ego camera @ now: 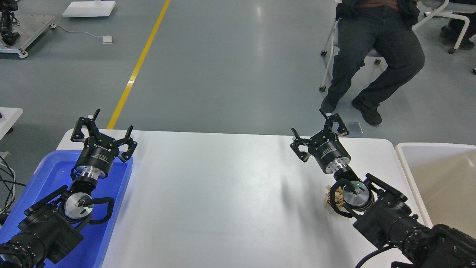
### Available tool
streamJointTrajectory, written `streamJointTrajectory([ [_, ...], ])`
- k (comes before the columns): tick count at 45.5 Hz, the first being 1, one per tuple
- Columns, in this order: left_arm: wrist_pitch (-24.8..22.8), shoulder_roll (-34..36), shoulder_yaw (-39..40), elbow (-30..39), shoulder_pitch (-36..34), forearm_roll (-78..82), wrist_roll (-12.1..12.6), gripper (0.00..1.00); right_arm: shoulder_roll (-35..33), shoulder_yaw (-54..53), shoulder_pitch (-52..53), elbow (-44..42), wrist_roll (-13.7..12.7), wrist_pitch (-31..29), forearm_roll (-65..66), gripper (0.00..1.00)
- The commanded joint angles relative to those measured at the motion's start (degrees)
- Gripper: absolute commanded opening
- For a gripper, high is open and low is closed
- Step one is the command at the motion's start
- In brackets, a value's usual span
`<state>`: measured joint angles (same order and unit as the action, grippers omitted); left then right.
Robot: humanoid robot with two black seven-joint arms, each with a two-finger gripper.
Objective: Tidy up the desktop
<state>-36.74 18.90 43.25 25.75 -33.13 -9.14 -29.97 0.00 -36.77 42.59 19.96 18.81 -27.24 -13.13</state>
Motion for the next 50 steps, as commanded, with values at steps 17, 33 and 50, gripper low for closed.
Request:
streamJointTrajectory([
  [17,0.0,0.0,0.0,0.0,0.0,0.0,0.0,1.0,0.0,0.1,-0.8,0.6,0.1,-0.2,2.8,1.0],
  [33,0.0,0.0,0.0,0.0,0.0,0.0,0.0,1.0,0.0,2.1,0.2,0.7,0.1,-0.3,7.7,1.0],
  [50,0.1,0.0,0.0,0.0,0.0,0.0,0.0,1.0,-8.8,3.1,0.7,6.5,-0.4,-0.2,10.8,1.0],
])
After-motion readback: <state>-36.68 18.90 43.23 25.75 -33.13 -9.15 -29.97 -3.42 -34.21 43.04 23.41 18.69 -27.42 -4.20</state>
